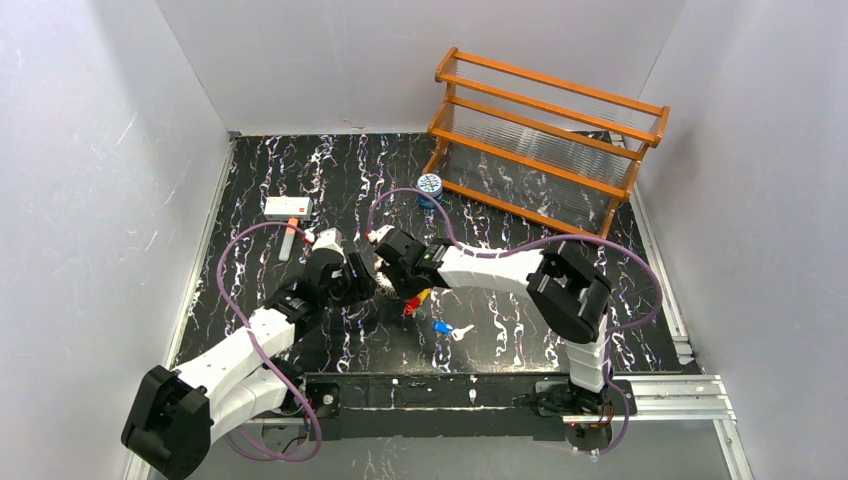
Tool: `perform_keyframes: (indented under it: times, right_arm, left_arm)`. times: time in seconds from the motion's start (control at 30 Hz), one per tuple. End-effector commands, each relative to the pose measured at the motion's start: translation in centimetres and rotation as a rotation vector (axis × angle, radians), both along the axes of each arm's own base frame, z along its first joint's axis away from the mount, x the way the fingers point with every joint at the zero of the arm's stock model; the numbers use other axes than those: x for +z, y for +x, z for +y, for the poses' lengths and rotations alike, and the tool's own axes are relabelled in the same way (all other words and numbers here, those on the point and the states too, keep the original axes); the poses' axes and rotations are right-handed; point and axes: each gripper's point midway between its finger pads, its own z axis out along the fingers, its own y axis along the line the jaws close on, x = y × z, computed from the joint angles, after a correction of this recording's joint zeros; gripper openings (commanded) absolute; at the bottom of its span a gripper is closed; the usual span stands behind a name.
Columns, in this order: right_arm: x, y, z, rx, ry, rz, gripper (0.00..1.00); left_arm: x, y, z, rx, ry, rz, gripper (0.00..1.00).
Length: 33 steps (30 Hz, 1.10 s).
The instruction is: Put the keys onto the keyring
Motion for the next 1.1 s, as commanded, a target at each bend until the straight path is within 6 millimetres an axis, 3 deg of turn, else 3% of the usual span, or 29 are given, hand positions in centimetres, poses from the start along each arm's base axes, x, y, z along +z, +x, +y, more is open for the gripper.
perform_keyframes:
  times: [0.0,0.3,0.4,0.6,1.07]
  right_arm:
    - [3.2,0.5,0.2,-0.002,0.058,-0.065,0.01]
    - [2.8,0.3,0.4,0.0,0.08,-0.037,0.02]
    - [2.5,0.1,0.5,0.004,0.082,-0.031,0.07]
    - [2.3,-0.3,0.9,0.023,0.097,-0.009,0.27]
    - [-0.1,-0.1,1.5,0.029,0.065,0.013,0.23]
  left_arm:
    - [-0.1,0.0,0.2,0.003,0.008,0.001,0.56]
    - [-0.1,-0.1,0.2,-0.003,0.011,0.005,0.57]
    - [-0.1,-0.1,0.2,-0.002,0.014,0.005,0.57]
    - [-0.2,-0.1,0.2,-0.003,0.014,0.006,0.57]
    - [-0.4,-0.3,0.3,-0.001,0.011,0.012,0.57]
